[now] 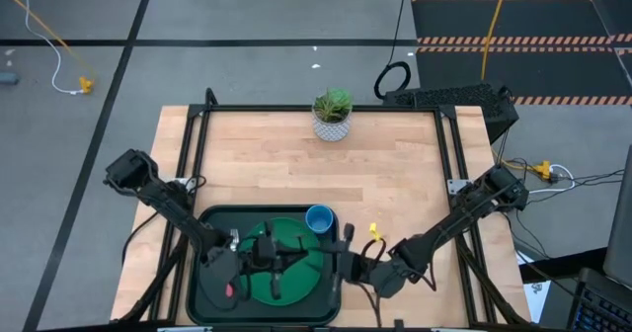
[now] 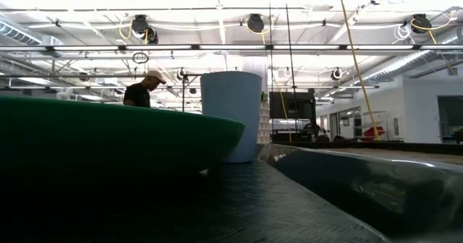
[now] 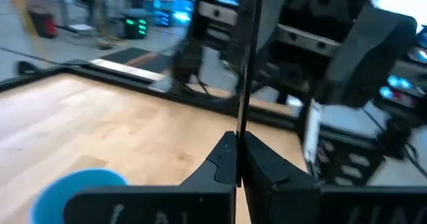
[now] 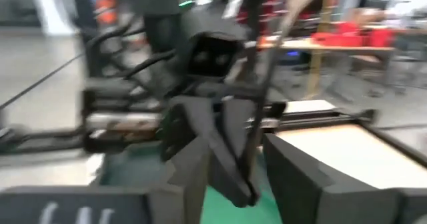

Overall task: Pick and place plate/cup/fork/spoon on tray
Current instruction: Put the black spoon on the black tray to the left of the red fork

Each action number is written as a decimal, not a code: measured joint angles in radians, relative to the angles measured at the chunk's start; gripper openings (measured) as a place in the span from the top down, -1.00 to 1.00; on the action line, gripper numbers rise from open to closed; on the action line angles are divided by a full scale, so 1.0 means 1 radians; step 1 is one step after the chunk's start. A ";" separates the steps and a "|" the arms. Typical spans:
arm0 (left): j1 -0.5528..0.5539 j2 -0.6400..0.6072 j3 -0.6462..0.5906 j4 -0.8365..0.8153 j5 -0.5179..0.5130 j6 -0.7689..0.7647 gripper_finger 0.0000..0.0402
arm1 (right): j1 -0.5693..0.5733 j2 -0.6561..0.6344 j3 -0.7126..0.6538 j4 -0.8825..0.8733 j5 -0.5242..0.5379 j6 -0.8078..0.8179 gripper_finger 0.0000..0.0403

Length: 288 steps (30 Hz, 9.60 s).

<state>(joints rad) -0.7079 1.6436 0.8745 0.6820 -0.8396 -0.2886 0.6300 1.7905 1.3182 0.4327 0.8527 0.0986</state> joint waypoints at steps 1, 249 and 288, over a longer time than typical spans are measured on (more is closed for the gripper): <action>-0.002 0.001 0.000 -0.006 0.020 0.010 0.98 | 0.000 0.000 0.000 -0.010 -0.035 -0.003 0.26; 0.135 0.131 0.433 0.037 -0.104 0.413 0.26 | 0.060 -0.105 -0.011 -0.407 0.718 -0.290 1.00; 0.177 0.130 0.433 -0.115 -0.131 0.197 0.54 | -0.013 -0.107 -0.080 -0.346 0.717 -0.394 1.00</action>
<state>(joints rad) -0.5306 1.7737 1.3071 0.5673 -0.9710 -0.0914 0.6170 1.6836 1.2385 0.0864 1.5699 -0.2956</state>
